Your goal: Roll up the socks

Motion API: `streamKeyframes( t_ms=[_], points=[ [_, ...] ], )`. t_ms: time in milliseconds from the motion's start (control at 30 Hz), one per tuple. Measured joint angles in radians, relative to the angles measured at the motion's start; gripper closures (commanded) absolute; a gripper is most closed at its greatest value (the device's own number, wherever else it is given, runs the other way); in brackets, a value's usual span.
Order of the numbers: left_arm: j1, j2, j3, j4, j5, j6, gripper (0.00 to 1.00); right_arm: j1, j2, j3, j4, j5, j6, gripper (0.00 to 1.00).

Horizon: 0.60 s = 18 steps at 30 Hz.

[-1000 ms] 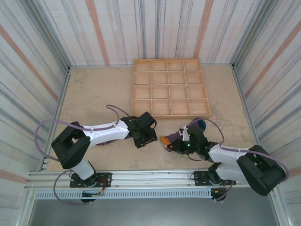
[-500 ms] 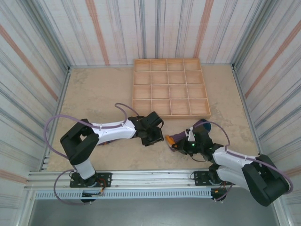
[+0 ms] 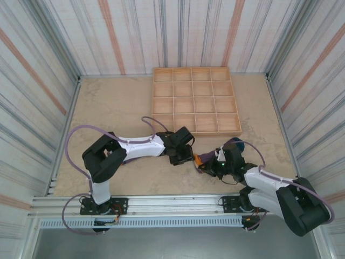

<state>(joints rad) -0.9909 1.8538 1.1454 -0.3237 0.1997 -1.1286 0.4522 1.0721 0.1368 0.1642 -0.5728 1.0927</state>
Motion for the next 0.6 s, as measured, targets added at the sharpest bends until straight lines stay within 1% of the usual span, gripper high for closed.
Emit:
streamKeyframes(
  t_ms=[500, 600],
  points=[
    [-0.012, 0.039, 0.031, 0.042, 0.008, 0.001, 0.47, -0.034, 0.04, 0.003, 0.019, -0.052, 0.0, 1.0],
    [-0.014, 0.051, 0.044, 0.044, 0.009, 0.001, 0.5, -0.036, 0.04, 0.003, 0.02, -0.054, 0.0, 1.0]
  ],
)
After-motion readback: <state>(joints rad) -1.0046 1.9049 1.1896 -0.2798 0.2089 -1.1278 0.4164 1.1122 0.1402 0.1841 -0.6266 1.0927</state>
